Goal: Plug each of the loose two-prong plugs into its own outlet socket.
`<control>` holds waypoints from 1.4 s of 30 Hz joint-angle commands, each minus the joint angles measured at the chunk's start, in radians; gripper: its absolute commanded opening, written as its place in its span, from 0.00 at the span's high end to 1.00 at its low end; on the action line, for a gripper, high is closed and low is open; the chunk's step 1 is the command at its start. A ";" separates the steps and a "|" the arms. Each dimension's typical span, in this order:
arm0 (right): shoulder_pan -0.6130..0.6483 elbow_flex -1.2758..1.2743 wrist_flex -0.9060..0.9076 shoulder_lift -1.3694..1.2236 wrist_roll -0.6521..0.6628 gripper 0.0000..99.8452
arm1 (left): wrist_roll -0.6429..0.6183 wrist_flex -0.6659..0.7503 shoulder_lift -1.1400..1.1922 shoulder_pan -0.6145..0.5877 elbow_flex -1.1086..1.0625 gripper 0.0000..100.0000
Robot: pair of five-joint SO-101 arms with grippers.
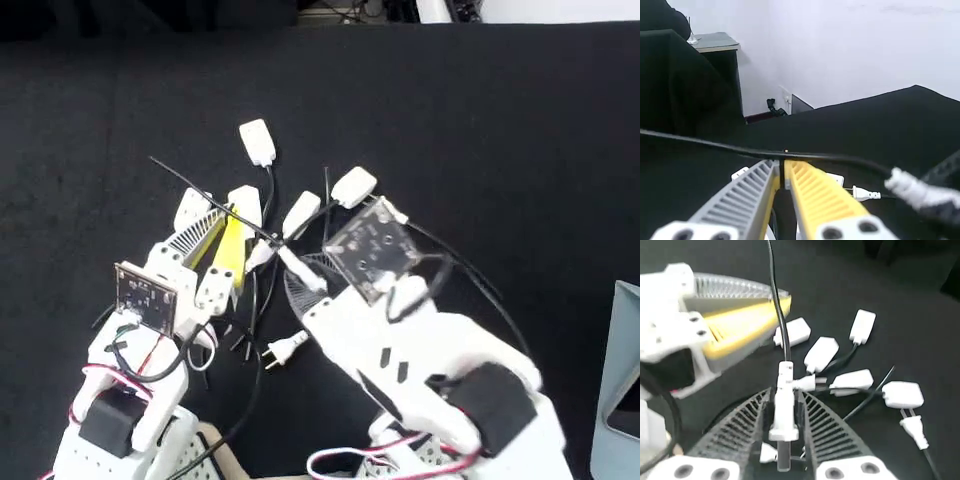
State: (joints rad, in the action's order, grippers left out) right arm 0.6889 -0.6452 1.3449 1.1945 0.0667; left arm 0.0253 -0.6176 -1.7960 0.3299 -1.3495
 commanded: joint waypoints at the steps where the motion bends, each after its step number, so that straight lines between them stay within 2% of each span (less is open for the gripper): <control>1: 0.028 -0.050 -0.021 -0.010 0.002 0.99 | -0.009 0.023 -0.005 0.067 0.054 0.97; 8: 0.026 -0.131 -0.086 -0.012 0.002 0.99 | -0.003 -0.081 -0.005 0.240 0.110 0.97; 16: 0.025 -0.137 -0.104 -0.012 0.002 0.99 | -0.003 -0.181 -0.005 0.262 0.154 0.97; 20: 0.025 -0.137 -0.100 -0.012 0.002 0.99 | -0.003 -0.224 -0.005 0.240 0.159 0.97; 28: -0.015 -0.139 -0.141 -0.012 -0.006 0.99 | -0.003 -0.316 -0.006 0.027 0.214 0.97; 31: -0.011 -0.136 -0.147 -0.012 -0.008 0.99 | -0.002 -0.315 -0.006 -0.015 0.220 0.97; 33: 0.023 -0.133 -0.147 -0.012 -0.008 0.99 | 0.006 -0.315 -0.005 -0.016 0.211 0.96; 38: 0.097 -0.139 -0.147 -0.012 0.000 0.99 | 0.038 -0.315 -0.005 -0.005 0.197 0.87; 42: 0.097 -0.139 -0.147 -0.012 0.002 0.99 | 0.044 -0.324 -0.005 0.087 0.248 0.85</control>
State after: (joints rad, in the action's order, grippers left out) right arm 0.7733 -0.7864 1.2190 1.1838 0.0683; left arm 0.0560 -0.9367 -1.8036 0.3391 -1.1822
